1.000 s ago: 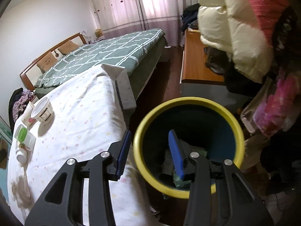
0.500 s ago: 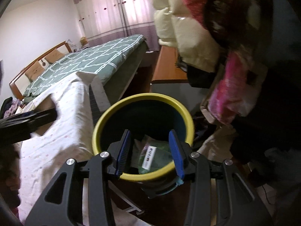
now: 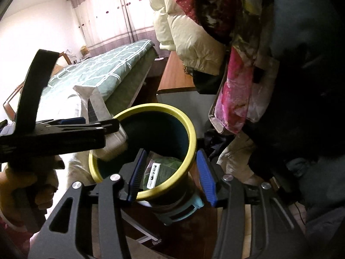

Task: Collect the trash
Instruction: 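Carry the brown tray with the left gripper over the bin and drop it, then move the right gripper to the table and grasp the white tissue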

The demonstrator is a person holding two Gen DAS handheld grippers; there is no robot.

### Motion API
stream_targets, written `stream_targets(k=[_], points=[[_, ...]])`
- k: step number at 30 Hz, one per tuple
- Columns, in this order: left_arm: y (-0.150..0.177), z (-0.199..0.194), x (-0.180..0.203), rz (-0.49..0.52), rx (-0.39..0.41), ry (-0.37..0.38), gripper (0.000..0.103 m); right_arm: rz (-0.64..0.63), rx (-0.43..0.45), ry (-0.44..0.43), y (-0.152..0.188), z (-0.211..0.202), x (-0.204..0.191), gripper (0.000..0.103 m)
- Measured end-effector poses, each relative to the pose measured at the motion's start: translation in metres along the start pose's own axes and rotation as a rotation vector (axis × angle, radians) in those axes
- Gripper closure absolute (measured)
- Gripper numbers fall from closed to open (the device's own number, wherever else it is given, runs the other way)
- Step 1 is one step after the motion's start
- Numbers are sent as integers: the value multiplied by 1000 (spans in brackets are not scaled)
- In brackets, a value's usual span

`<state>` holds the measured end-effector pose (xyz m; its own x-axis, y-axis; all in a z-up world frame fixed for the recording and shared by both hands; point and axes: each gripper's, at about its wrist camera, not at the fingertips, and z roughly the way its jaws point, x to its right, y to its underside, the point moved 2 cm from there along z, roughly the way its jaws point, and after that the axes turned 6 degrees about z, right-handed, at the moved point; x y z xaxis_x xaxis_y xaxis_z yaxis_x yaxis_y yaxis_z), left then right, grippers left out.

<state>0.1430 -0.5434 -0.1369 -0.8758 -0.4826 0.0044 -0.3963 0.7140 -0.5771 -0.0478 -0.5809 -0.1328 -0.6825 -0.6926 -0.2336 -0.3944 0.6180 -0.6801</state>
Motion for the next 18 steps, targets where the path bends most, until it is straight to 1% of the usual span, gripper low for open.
stream_targets(k=[5, 8, 12, 14, 16, 18], points=[[18, -36, -26, -49, 33, -19, 10, -11, -5, -11, 3, 0, -12, 56], [39, -66, -43, -89, 57, -48, 10, -31, -16, -28, 7, 3, -25, 56], [82, -115, -76, -172, 102, -88, 9, -80, -32, -60, 14, 5, -52, 56], [106, -140, -96, -213, 130, -129, 9, -111, -44, -91, 19, 6, -70, 56], [137, -170, -120, -268, 153, -193, 9, -145, -53, -124, 25, 5, -90, 56], [166, -196, -141, -325, 173, -243, 8, -194, -68, -171, 35, 4, -118, 56]])
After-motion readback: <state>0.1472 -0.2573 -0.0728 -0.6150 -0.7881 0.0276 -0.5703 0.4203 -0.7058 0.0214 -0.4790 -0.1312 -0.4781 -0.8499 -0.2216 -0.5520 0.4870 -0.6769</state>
